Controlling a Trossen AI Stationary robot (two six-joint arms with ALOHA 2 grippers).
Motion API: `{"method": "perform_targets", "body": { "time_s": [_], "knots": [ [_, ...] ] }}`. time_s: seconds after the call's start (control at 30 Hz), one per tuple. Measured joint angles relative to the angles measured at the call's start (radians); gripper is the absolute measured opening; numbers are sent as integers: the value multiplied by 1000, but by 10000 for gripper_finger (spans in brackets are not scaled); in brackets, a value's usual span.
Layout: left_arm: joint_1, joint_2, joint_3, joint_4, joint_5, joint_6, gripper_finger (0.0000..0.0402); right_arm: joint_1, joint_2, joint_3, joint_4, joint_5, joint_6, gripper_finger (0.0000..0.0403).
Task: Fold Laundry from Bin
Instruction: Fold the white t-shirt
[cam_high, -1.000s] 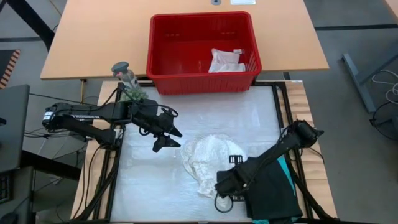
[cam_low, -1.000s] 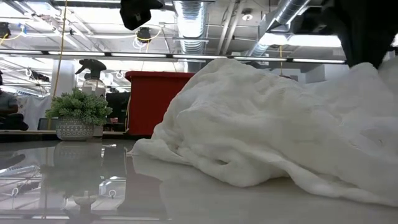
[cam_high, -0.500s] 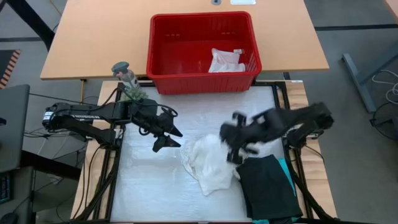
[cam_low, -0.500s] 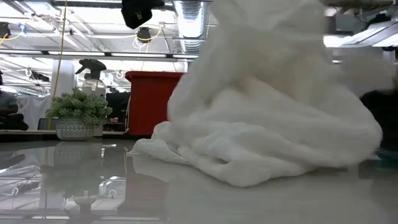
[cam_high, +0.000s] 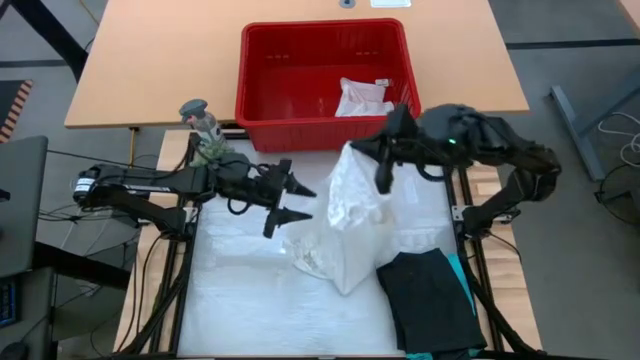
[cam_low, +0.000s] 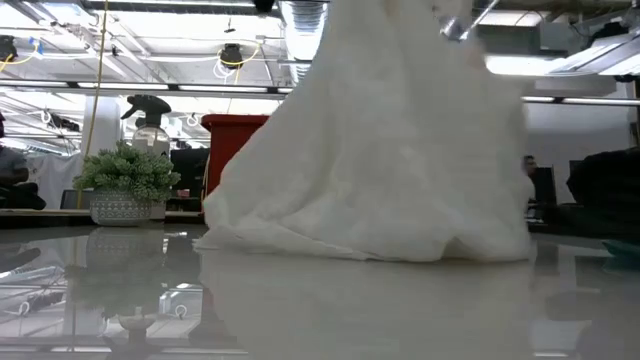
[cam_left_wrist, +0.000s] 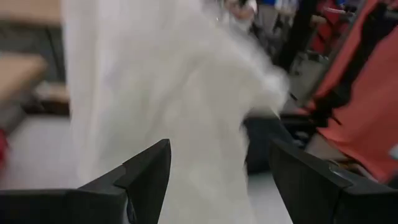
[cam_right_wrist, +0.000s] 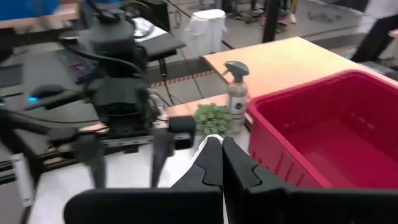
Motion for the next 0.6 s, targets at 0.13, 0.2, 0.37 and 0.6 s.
{"method": "perform_targets", "body": {
  "time_s": [0.13,0.2,0.37,0.6],
  "knots": [
    [-8,10,0,31,-82,101,255,-59,21,-2,41,-2,16,16],
    [-11,17,0,28,-125,101,255,-84,25,-2,68,-9,2,16],
    [-17,-2,13,78,-176,154,255,-112,51,-1,68,-58,-8,16],
    [-16,-69,94,155,-324,374,255,-108,121,-1,13,-59,-17,16]
  ]
}}
